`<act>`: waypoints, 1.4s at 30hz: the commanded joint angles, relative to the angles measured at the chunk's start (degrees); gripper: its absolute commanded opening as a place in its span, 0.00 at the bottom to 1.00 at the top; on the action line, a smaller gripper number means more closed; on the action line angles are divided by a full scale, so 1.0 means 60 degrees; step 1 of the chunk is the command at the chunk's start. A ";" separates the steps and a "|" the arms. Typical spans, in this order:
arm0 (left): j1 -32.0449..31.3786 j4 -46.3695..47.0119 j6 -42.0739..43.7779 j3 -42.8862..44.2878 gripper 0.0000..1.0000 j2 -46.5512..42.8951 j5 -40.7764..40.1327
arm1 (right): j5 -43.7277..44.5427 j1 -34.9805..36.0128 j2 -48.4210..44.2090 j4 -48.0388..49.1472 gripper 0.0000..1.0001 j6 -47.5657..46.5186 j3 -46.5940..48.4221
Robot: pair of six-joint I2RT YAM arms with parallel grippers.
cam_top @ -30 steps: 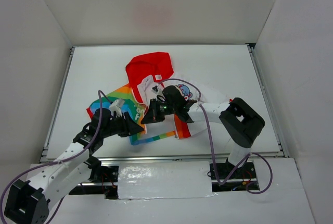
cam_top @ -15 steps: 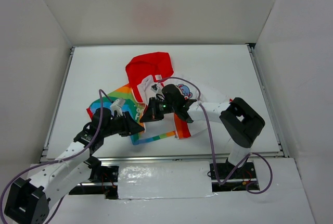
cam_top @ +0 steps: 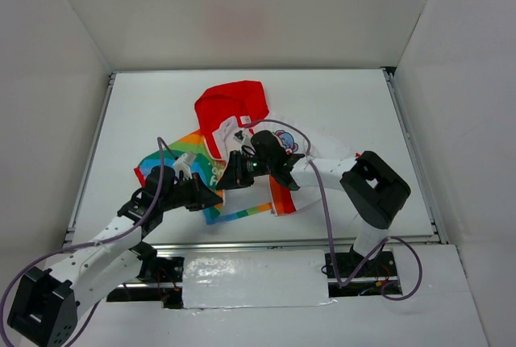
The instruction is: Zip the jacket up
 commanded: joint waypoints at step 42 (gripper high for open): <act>-0.0068 0.0751 -0.0776 0.0194 0.11 -0.0580 -0.0270 | -0.2072 0.0094 0.0010 0.3769 0.00 0.1101 -0.1757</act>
